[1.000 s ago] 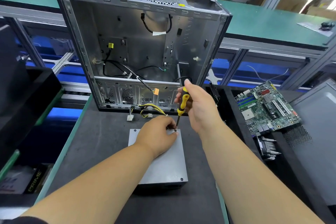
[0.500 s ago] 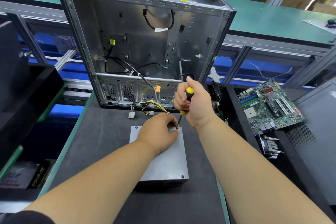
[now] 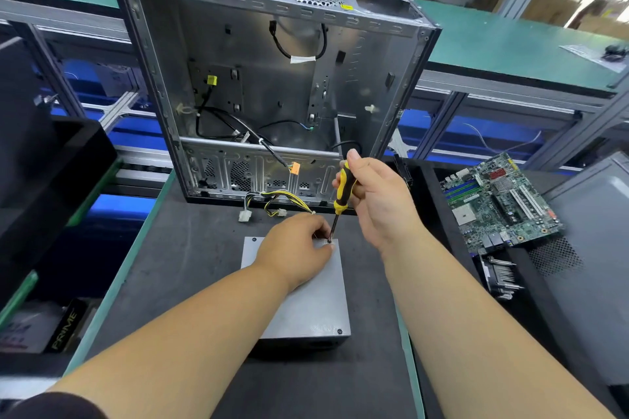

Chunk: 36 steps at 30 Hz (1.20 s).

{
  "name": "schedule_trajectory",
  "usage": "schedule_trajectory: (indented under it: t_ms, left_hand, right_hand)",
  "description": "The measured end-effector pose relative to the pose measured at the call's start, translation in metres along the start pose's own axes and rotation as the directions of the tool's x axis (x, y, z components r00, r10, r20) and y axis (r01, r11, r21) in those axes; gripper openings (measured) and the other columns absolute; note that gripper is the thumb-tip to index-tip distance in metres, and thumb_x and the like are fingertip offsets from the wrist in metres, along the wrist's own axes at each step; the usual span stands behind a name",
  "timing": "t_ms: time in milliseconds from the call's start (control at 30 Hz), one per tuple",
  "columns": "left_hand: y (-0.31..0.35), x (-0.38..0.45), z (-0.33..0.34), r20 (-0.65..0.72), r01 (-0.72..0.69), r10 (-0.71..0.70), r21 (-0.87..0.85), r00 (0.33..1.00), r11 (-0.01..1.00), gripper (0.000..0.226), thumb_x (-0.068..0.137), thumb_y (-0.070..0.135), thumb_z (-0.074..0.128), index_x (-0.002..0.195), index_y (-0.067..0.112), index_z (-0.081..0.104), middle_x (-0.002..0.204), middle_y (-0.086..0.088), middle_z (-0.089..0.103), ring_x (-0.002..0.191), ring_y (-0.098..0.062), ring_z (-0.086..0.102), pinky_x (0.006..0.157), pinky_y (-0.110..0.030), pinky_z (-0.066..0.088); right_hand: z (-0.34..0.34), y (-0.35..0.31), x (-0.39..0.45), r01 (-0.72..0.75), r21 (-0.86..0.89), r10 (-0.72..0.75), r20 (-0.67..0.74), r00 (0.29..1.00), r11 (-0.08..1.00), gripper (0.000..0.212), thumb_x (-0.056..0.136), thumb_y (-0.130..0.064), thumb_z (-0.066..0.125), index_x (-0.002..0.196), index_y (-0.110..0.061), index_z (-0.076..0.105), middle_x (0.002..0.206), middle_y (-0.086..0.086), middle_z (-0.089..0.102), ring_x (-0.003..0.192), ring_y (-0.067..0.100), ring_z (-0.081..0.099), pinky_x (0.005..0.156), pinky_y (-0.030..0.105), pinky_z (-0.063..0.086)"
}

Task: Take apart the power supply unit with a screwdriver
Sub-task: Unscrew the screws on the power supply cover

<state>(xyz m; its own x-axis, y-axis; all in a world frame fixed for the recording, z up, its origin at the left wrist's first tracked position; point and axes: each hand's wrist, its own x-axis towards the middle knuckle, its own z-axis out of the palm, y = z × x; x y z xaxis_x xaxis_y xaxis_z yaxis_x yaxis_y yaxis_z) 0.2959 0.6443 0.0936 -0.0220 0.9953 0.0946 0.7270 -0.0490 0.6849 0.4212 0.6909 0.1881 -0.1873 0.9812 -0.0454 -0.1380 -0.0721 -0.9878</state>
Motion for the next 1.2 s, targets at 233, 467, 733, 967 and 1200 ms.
schedule_trajectory:
  t_ms: [233, 467, 733, 967, 1200]
  left_hand:
    - [-0.001, 0.0, 0.001, -0.001, 0.008, -0.008, -0.017, 1.0, 1.0, 0.013, 0.082, 0.036, 0.068, 0.082, 0.036, 0.055, 0.089, 0.015, 0.058, 0.089, -0.006, 0.052, 0.077, -0.027, 0.047]
    - [-0.002, 0.0, 0.001, 0.011, 0.019, -0.019, -0.041, 1.0, 0.999, 0.012, 0.081, 0.034, 0.067, 0.081, 0.038, 0.055, 0.092, 0.015, 0.061, 0.091, -0.006, 0.054, 0.08, -0.028, 0.049]
    - [-0.004, 0.002, 0.003, 0.004, 0.016, -0.016, -0.015, 1.0, 1.0, 0.009, 0.081, 0.035, 0.066, 0.087, 0.031, 0.061, 0.092, 0.014, 0.06, 0.091, -0.005, 0.054, 0.076, -0.024, 0.047]
    - [-0.002, 0.0, 0.001, 0.007, 0.034, -0.034, -0.013, 0.999, 0.999, 0.012, 0.081, 0.037, 0.067, 0.082, 0.037, 0.055, 0.092, 0.015, 0.059, 0.091, -0.007, 0.054, 0.079, -0.026, 0.047]
    - [0.001, 0.0, -0.001, 0.023, 0.052, -0.051, -0.04, 0.998, 0.998, 0.013, 0.083, 0.039, 0.068, 0.084, 0.039, 0.055, 0.096, 0.013, 0.059, 0.092, -0.01, 0.055, 0.082, -0.029, 0.049]
  right_hand:
    - [0.009, 0.009, -0.008, 0.083, -0.003, -0.083, -0.122, 0.989, 0.997, 0.027, 0.098, -0.036, 0.058, 0.081, -0.019, 0.07, 0.073, -0.002, 0.066, 0.077, 0.017, 0.064, 0.08, 0.039, 0.053]
    - [0.025, 0.015, -0.005, 0.129, -0.042, -0.136, -0.223, 0.965, 0.991, 0.022, 0.084, -0.035, 0.037, 0.067, -0.024, 0.046, 0.062, -0.003, 0.044, 0.058, 0.012, 0.037, 0.056, 0.025, 0.031]
    - [0.031, 0.006, 0.003, 0.011, 0.05, -0.01, -0.015, 1.0, 0.999, 0.024, 0.076, 0.0, 0.034, 0.054, -0.011, 0.035, 0.049, 0.001, 0.029, 0.049, 0.017, 0.02, 0.045, 0.024, 0.02]
    - [0.022, -0.002, 0.017, -0.087, 0.102, 0.068, 0.177, 0.982, 0.991, 0.026, 0.076, -0.008, 0.033, 0.051, -0.013, 0.031, 0.042, -0.001, 0.024, 0.039, 0.012, 0.016, 0.041, 0.02, 0.016]
    - [0.007, 0.005, 0.017, -0.079, 0.12, 0.065, 0.114, 0.991, 0.99, 0.023, 0.087, -0.03, 0.053, 0.07, -0.016, 0.047, 0.059, 0.0, 0.048, 0.049, 0.015, 0.042, 0.055, 0.027, 0.038]
